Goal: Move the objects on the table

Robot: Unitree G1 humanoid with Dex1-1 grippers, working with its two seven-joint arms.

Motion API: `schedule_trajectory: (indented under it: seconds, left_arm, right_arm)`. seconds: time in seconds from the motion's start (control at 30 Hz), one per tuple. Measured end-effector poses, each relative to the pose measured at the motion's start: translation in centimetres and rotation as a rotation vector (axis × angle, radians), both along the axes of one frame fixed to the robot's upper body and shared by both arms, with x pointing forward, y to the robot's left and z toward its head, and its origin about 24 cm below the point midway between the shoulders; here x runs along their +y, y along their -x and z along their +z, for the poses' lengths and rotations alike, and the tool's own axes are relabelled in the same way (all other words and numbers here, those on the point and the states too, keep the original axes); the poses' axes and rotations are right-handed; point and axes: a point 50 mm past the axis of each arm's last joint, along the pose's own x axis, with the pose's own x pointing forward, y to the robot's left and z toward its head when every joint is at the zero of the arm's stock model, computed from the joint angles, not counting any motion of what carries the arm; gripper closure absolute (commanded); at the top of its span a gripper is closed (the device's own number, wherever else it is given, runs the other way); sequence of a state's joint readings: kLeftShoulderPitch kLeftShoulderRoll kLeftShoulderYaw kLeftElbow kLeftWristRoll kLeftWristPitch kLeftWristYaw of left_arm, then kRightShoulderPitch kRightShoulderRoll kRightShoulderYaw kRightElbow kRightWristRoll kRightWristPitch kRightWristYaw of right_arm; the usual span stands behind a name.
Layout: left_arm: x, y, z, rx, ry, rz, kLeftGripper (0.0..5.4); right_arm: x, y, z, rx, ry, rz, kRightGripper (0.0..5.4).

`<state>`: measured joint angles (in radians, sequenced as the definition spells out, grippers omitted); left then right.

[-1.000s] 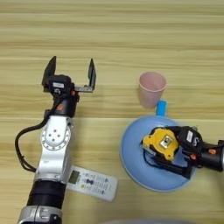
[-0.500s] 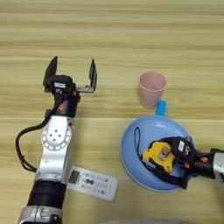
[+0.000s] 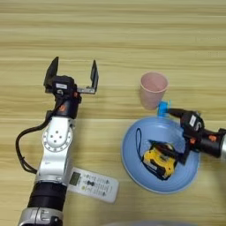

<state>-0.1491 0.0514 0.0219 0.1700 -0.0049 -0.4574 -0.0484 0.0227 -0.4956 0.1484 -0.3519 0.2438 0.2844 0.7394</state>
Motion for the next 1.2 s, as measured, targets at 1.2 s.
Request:
schedule_trajectory:
  seconds: [1.2]
  left_arm:
    - [-0.5, -0.1, -0.2, 0.001, -0.015, -0.005, 0.0]
  right_arm:
    - [1.7, -8.1, -4.0, 0.131, -0.024, -0.405, 0.03]
